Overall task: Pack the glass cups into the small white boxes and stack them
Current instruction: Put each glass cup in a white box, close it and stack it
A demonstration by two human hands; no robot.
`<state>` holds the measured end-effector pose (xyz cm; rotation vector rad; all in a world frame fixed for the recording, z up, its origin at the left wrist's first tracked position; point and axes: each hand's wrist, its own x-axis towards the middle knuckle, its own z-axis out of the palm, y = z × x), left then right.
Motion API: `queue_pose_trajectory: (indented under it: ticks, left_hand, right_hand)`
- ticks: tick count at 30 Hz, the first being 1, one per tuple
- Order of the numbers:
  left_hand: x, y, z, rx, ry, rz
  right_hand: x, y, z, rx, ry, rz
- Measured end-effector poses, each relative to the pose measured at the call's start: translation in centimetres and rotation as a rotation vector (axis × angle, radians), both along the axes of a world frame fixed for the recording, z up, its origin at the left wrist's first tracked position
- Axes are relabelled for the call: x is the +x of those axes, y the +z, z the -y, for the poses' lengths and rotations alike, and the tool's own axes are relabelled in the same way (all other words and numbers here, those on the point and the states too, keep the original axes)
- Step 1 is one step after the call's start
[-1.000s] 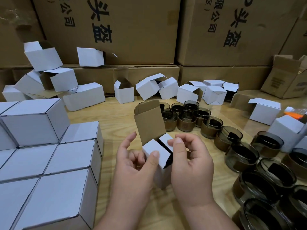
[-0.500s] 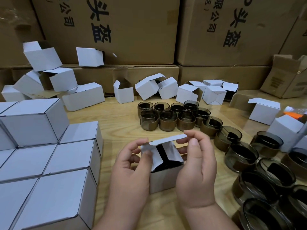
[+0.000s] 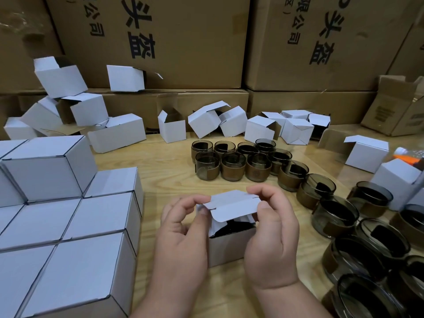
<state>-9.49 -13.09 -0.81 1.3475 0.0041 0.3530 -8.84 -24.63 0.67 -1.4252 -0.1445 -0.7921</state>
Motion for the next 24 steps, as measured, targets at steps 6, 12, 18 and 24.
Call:
queue_pose_trajectory:
  ticks: [6,12,18,24]
  left_hand:
    - [-0.81,0.65,-0.13,-0.225,-0.206,0.037]
    - [-0.87,0.93,0.21,-0.055,-0.122,0.116]
    - [-0.70,0.68,0.22,-0.022,-0.088,0.096]
    - [-0.63,0.89,0.35,0.022,-0.069,0.090]
  right_hand:
    - [0.02,0.02,-0.25,-0.029,-0.019,-0.040]
    - [0.07,0.26,-0.30,-0.049,-0.034,-0.073]
    - [0.25,0.12,-0.37,-0.087,-0.005,-0.158]
    - [0.46,0.08,-0.30,-0.080,0.026,-0.197]
